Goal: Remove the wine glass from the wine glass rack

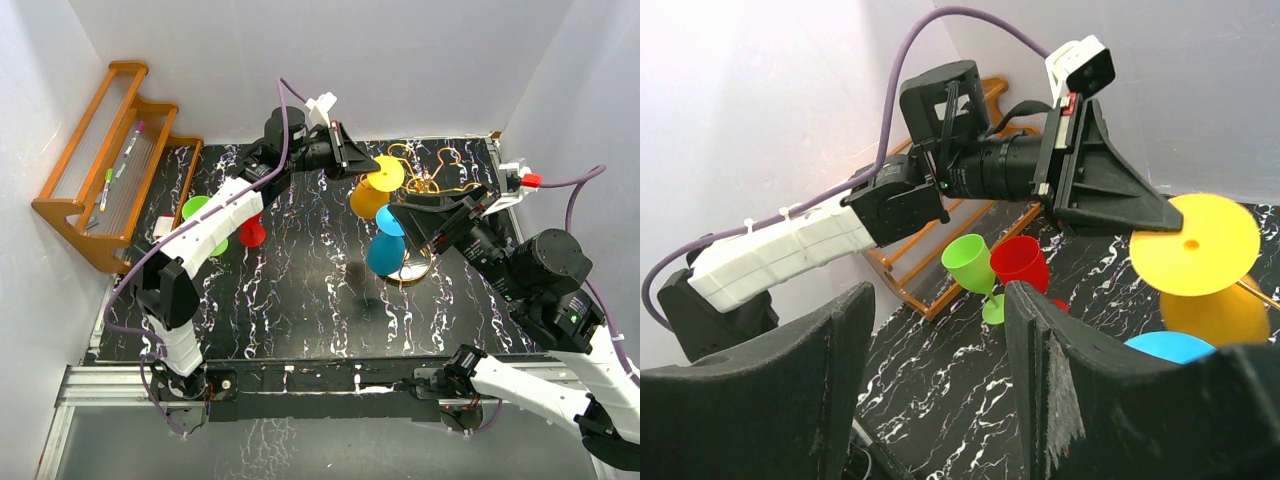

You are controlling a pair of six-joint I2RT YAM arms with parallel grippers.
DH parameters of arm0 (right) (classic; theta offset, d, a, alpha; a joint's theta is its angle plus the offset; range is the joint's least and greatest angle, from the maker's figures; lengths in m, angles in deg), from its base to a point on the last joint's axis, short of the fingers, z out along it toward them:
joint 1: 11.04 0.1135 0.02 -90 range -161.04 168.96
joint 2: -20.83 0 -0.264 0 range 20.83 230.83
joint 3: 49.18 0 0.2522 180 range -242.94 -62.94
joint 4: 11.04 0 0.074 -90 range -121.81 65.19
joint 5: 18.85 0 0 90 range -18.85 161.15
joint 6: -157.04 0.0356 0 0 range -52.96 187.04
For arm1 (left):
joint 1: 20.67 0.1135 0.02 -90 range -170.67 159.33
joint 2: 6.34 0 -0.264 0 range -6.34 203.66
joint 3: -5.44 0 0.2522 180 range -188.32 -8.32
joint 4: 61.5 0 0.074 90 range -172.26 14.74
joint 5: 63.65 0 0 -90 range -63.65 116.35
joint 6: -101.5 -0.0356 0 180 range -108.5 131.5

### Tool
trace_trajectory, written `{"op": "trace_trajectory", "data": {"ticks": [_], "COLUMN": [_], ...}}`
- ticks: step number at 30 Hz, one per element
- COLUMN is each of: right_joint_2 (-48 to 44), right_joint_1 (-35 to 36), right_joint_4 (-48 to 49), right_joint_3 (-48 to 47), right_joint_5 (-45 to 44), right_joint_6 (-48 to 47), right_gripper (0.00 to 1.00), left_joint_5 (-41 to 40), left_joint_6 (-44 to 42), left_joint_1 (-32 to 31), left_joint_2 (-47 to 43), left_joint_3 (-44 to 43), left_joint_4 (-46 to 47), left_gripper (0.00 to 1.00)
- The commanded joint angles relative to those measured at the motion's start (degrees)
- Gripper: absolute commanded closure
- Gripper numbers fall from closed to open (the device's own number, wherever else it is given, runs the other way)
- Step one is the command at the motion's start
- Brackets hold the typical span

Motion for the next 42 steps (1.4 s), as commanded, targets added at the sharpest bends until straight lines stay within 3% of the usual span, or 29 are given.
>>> {"op": "trace_trajectory", "data": {"ticks": [1, 12, 23, 30, 37, 42], "right_joint_2": [0.3, 0.3, 0.7, 0.8, 0.9, 3.6], "right_joint_1": [-0.1, -0.1, -0.1, -0.1, -0.1, 0.0], "right_joint_4": [3.2, 3.4, 3.4, 3.4, 3.0, 2.4], "right_joint_3": [-1.2, -1.1, -1.2, -1.2, -1.4, -2.4], "right_joint_5": [0.4, 0.4, 0.9, 1.2, 1.5, 5.3], "right_joint_6": [-0.4, -0.8, -1.0, -0.9, -1.0, -1.2], "right_gripper": [0.44, 0.44, 0.44, 0.44, 0.44, 0.44], "left_joint_5": [1.7, 0.9, -14.4, -17.0, -25.4, -26.0], "left_joint_6": [0.6, -0.3, -7.9, -7.3, -10.5, -13.0], "left_joint_1": [-0.6, -1.2, -0.8, 0.8, 4.4, 8.7], "left_joint_2": [2.1, 6.7, 2.6, 2.6, -4.9, -12.1], "left_joint_3": [-6.0, -10.9, -10.1, -8.9, -1.1, 2.9], "left_joint_4": [1.2, -0.7, -4.9, -3.2, -2.9, -5.0], "left_gripper": [1.00, 1.00, 1.00, 1.00, 1.00, 1.00]}}
